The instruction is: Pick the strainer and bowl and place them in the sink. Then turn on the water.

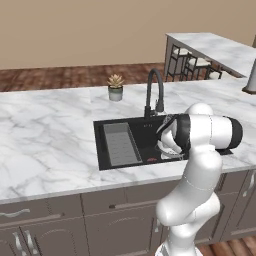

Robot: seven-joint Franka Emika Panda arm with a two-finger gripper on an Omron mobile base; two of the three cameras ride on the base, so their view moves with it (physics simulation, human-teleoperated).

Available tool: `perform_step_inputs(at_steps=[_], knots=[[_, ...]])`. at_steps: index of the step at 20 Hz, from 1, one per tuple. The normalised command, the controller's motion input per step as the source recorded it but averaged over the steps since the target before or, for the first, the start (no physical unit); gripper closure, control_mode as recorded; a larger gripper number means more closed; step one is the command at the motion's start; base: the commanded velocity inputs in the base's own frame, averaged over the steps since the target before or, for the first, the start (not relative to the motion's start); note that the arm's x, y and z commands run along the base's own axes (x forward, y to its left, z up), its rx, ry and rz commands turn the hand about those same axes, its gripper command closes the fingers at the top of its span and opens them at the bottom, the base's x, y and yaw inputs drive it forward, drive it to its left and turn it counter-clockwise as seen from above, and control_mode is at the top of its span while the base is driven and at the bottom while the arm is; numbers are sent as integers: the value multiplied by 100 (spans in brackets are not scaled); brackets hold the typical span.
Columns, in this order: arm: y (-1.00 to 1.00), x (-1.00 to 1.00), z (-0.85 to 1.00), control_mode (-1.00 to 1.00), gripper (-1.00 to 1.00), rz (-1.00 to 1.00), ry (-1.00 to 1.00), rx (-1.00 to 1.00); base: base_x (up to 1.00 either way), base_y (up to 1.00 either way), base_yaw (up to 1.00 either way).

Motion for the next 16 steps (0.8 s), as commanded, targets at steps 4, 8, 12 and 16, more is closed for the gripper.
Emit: perform_step_inputs(at_steps=[4, 8, 12, 16], knots=[[0, 1, -2, -100, 100, 0, 0, 0, 0, 0, 0], [0, 0, 0, -100, -100, 0, 0, 0, 0, 0, 0], [0, 0, 0, -100, -100, 0, 0, 0, 0, 0, 0], [0, 0, 0, -100, -100, 0, 0, 0, 0, 0, 0]])
